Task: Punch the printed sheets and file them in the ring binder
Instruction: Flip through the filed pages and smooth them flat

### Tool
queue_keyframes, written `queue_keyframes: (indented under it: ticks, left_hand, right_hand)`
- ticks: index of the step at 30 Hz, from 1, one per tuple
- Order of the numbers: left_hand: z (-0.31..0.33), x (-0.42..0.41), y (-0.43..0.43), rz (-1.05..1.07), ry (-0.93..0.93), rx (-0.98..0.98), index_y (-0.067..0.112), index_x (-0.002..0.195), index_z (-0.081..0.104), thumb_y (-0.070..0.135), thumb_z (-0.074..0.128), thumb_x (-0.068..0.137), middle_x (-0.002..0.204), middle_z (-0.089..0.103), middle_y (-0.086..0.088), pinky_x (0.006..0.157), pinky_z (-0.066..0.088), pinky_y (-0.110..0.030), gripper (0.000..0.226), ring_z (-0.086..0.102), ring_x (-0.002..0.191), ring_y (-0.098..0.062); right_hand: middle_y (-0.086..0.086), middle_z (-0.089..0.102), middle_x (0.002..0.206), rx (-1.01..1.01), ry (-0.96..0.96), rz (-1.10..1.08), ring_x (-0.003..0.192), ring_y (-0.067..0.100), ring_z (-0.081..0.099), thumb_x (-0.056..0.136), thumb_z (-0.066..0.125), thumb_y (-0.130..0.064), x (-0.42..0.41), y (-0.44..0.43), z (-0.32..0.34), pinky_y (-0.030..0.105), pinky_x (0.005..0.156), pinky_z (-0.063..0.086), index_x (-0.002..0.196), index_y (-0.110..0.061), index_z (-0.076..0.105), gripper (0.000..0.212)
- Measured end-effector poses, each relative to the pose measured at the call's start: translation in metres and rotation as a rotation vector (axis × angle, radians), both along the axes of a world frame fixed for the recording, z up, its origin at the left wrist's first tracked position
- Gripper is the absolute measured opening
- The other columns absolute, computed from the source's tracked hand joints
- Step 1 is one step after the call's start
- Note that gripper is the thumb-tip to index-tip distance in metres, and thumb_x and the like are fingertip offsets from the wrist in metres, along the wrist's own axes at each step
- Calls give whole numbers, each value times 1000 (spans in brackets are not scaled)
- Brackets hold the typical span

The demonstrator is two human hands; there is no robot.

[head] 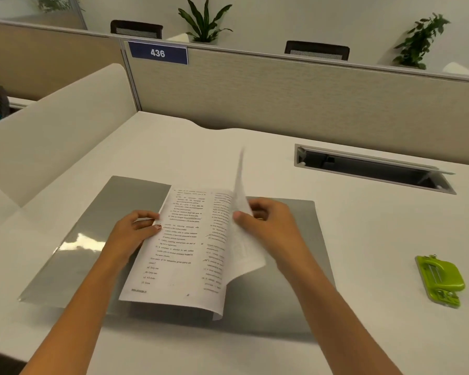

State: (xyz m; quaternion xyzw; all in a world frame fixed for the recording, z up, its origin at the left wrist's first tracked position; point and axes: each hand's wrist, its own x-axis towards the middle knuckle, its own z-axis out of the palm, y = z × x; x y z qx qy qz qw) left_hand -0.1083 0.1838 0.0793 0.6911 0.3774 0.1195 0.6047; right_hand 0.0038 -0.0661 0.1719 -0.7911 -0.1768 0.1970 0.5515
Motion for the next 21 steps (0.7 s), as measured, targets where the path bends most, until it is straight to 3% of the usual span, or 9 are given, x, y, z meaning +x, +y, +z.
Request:
queue_keyframes:
  ticks: [2,3,6,8,10,13,19,21]
  left_hand:
    - [10,1,-5,-34,-9,25,15,102,70,19,64,90,108,71,-11,76,58,-39,14,70,89,-28]
    - [16,2,-9,-40,-13,35,16,99,72,30,60,92,105,72,-10,75,59,-38,20,71,88,-27]
    - [28,7,-18,-44,76,101,17,92,74,65,45,85,90,74,-9,73,59,-41,56,72,79,-31]
    - [33,10,-20,-57,127,121,13,89,74,72,50,76,81,74,-14,73,59,-43,65,72,74,-35]
    - [31,11,-19,-77,115,137,12,87,75,58,65,77,83,76,-11,82,58,-46,49,72,78,-32]
    - [25,9,-13,-96,131,195,19,89,73,32,70,84,92,76,-7,85,57,-49,14,72,81,-28]
    - [18,-3,-10,-64,168,157,14,90,72,27,70,85,81,76,-6,73,60,-43,15,74,70,-27]
    - [14,-6,-8,-38,177,141,10,87,71,27,72,84,80,76,-8,71,59,-42,18,74,70,-28]
  right_hand:
    - [-14,66,87,-34,-88,77,75,0,61,85,68,-23,-15,25,-3,9,65,51,105,-19,69,20]
    - [-14,63,87,-57,-125,118,73,-1,58,88,66,-23,-24,38,-5,4,57,46,108,-19,67,21]
    - [-3,64,103,-86,-165,227,81,8,62,94,57,-23,-53,71,-21,8,55,47,121,-15,58,28]
    - [7,65,111,-116,-202,289,93,20,66,97,51,-23,-67,88,-33,25,70,58,128,-12,51,33]
    - [12,62,118,-168,-240,362,104,27,63,99,46,-27,-78,95,-43,37,88,54,134,-11,46,38]
    - [9,53,134,-180,-261,409,120,24,53,102,38,-31,-85,90,-53,34,103,42,140,-13,41,42]
    - [-3,47,136,-122,-349,83,119,5,44,103,34,-18,-50,49,-83,14,105,35,136,-20,46,35]
    - [2,47,138,-248,-461,-4,123,12,43,101,35,-15,-32,34,-101,20,109,33,138,-14,44,38]
